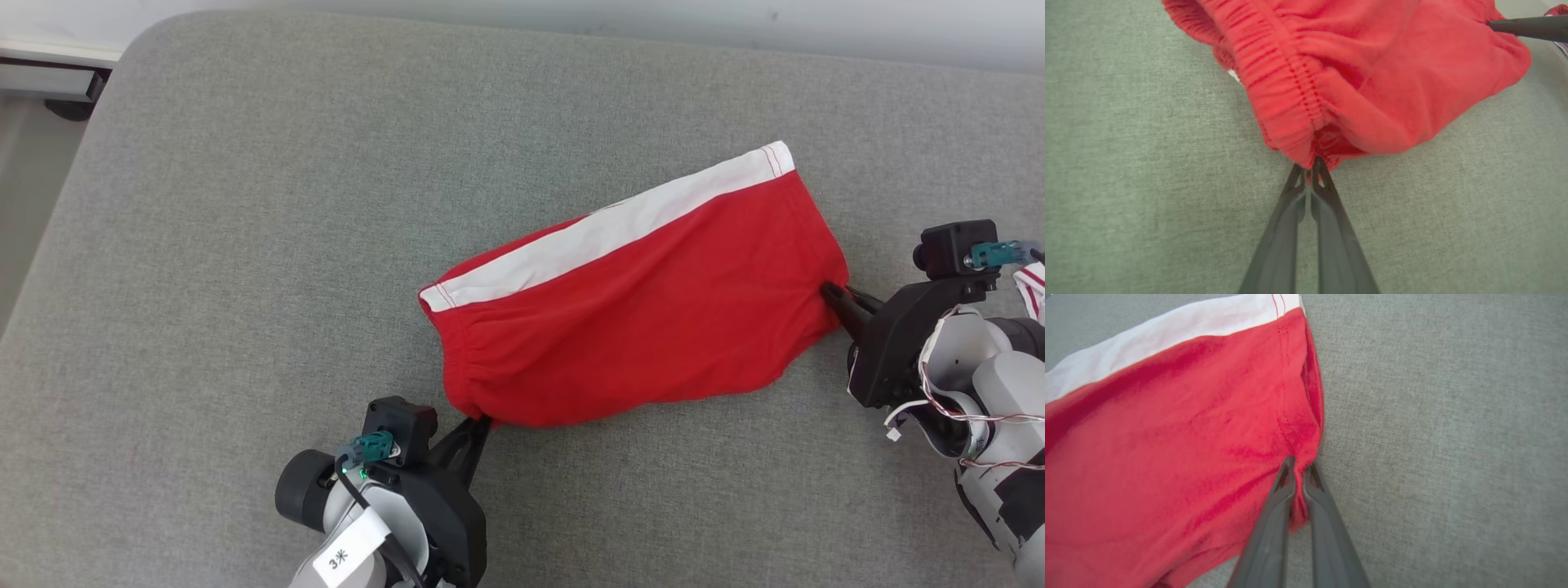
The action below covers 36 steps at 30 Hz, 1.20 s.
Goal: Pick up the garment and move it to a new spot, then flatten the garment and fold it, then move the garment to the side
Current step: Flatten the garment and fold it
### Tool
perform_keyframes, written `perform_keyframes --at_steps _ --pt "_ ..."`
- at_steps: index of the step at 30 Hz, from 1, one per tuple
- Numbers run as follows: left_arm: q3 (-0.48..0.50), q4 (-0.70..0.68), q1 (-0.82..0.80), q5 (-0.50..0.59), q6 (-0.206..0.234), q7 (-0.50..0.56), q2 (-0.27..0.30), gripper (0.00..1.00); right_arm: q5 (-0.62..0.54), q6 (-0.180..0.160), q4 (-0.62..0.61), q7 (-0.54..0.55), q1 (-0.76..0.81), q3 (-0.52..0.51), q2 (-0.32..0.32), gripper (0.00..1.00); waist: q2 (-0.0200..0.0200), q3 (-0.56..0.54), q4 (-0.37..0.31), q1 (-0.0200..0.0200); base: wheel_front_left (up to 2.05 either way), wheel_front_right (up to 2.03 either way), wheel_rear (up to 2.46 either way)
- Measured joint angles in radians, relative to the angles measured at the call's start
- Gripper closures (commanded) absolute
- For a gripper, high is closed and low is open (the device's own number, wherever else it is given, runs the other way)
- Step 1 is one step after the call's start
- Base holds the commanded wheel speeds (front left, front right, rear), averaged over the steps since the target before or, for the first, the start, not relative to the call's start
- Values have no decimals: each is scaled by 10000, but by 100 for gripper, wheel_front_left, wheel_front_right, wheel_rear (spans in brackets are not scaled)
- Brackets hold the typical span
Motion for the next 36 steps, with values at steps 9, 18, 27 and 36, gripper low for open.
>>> perform_keyframes --at_steps 9,18,27,36 --pt "-88 242 -40 219 -403 -355 713 100 226 84 42 -412 547 -209 -21 100 1 -404 4 1 0 0 0" --pt "-391 291 482 539 -802 -658 1540 100 405 81 -583 -832 2087 -330 -6 100 1 -1123 -147 -1 0 0 0" --pt "-780 245 1524 552 -995 -790 1887 100 907 -232 -1657 -1202 4103 -579 -13 100 1 -1875 -459 -1 0 0 0" --pt "-520 -115 1913 213 -995 -857 2211 100 1070 -639 -2884 -1346 4988 -807 -33 100 0 -2420 -998 -1 0 0 0"
